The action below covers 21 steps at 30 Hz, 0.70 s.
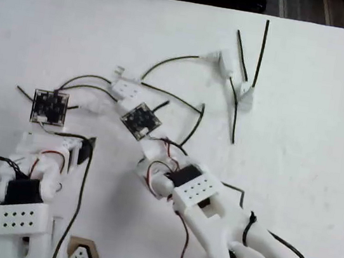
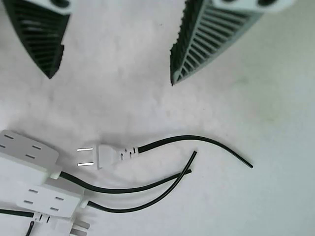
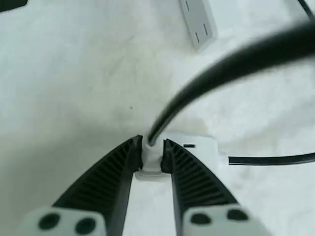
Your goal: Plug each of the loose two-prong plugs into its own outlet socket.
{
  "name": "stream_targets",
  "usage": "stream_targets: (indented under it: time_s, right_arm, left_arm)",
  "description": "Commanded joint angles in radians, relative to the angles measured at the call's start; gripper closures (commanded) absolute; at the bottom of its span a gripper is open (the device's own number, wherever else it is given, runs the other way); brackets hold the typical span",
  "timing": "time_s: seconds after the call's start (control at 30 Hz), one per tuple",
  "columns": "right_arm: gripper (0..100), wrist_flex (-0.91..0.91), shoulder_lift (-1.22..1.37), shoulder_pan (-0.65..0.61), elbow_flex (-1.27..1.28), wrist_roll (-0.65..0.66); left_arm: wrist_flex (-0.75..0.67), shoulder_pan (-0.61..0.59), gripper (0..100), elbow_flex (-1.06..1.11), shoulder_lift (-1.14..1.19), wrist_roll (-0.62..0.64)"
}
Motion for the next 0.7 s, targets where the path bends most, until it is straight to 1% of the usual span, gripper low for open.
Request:
stream_targets:
  time_s: [0.0, 0.1, 0.17, 0.37, 0.43, 0.6, 0.67]
  right_arm:
    - [85.8, 0.081, -0.094, 0.012, -0.003, 0.003]
    - [75.0, 0.157, -0.183, 0.008, -0.003, 0.003]
    - [70.6, 0.202, -0.231, 0.007, -0.003, 0.005]
    - [70.4, 0.323, -0.308, 0.005, 0.003, 0.003]
    - [74.4, 0.346, -0.318, 0.005, 0.003, 0.002]
    - [92.4, 0.348, -0.326, 0.005, 0.002, 0.002]
    - [98.2, 0.352, -0.332, 0.005, 0.003, 0.002]
  left_arm:
    - [0.002, -0.01, 66, -0.006, -0.021, 0.003]
    - [0.002, -0.01, 66, -0.006, -0.021, 0.003]
    - [0.002, -0.01, 66, -0.006, -0.021, 0.003]
    - [0.002, -0.01, 66, -0.006, -0.021, 0.003]
    - [0.002, -0.01, 66, -0.005, -0.021, 0.003]
    - [0.002, -0.01, 66, -0.005, -0.021, 0.003]
    - [0.002, -0.01, 66, -0.005, -0.021, 0.003]
